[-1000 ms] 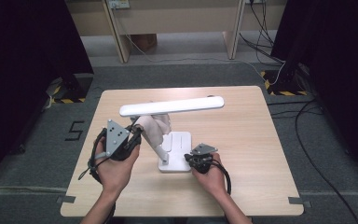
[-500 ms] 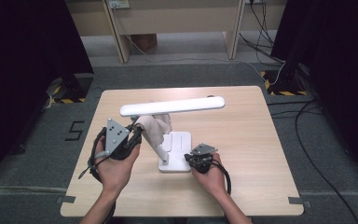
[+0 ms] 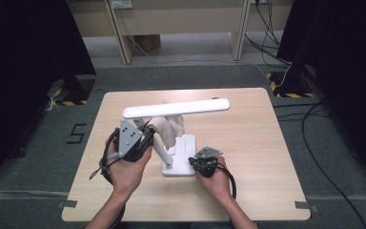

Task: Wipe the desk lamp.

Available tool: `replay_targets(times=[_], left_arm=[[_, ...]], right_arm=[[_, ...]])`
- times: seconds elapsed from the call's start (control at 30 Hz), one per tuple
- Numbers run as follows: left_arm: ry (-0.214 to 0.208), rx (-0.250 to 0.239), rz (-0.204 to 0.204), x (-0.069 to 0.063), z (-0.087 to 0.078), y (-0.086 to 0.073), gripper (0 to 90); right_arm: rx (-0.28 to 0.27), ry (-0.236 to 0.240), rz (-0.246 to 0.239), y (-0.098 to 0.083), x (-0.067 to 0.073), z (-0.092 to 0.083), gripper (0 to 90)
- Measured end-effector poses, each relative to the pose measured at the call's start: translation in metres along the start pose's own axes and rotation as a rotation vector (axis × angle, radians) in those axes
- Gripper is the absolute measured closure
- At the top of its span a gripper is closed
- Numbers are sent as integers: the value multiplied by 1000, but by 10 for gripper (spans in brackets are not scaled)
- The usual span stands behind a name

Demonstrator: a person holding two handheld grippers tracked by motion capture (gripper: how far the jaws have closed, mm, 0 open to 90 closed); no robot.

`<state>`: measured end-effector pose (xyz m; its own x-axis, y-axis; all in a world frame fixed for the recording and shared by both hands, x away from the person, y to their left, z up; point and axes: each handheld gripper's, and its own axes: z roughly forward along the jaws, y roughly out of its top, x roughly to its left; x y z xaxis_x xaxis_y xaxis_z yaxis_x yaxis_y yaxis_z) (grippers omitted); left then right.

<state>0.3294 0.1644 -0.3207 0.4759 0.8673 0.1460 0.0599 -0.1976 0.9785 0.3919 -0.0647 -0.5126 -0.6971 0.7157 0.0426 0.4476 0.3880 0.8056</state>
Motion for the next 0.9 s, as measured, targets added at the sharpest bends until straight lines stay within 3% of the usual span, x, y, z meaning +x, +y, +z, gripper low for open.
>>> replay_targets(times=[0.9], left_arm=[[-62, -11, 19, -24, 22, 9, 823]], right_arm=[[0, 0, 1, 0, 0, 0, 900]])
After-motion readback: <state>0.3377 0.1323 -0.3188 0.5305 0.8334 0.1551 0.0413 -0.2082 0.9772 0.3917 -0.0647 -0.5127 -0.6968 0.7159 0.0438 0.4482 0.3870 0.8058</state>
